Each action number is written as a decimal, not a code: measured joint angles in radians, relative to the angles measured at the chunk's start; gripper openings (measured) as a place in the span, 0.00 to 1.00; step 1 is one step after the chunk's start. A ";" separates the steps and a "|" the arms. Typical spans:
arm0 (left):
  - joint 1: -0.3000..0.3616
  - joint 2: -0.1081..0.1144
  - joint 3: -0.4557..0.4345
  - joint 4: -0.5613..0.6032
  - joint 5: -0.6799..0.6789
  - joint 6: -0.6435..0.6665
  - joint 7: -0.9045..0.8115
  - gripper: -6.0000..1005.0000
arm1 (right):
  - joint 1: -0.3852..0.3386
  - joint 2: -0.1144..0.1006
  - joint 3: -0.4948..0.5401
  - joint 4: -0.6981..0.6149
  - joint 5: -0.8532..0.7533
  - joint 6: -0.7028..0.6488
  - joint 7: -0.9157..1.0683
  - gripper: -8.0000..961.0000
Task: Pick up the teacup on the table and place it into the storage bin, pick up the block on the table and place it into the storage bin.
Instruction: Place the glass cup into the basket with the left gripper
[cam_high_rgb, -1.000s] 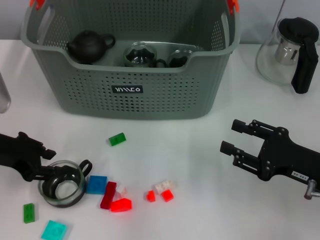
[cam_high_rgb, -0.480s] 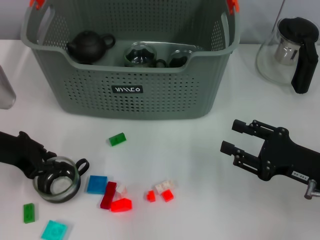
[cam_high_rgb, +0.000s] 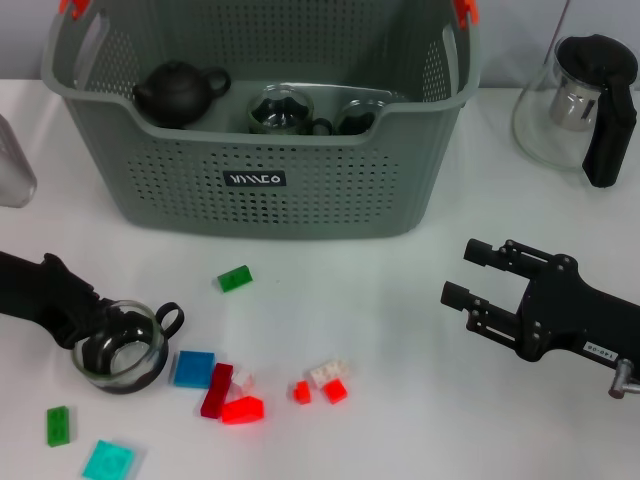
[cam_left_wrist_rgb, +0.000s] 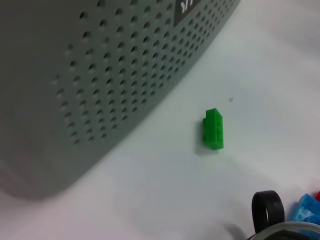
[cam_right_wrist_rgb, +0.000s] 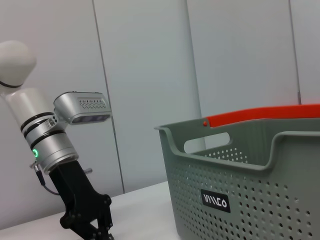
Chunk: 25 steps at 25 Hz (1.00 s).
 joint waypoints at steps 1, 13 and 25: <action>0.000 0.001 -0.001 0.001 -0.005 0.006 0.001 0.06 | 0.000 0.000 0.000 0.000 0.000 0.000 0.000 0.67; -0.093 0.118 -0.226 -0.055 -0.387 0.273 0.066 0.04 | 0.008 0.002 -0.001 -0.001 0.000 -0.002 0.000 0.67; -0.291 0.109 -0.054 -0.123 -0.545 -0.093 -0.189 0.04 | 0.016 0.002 -0.008 0.000 0.000 -0.003 0.000 0.67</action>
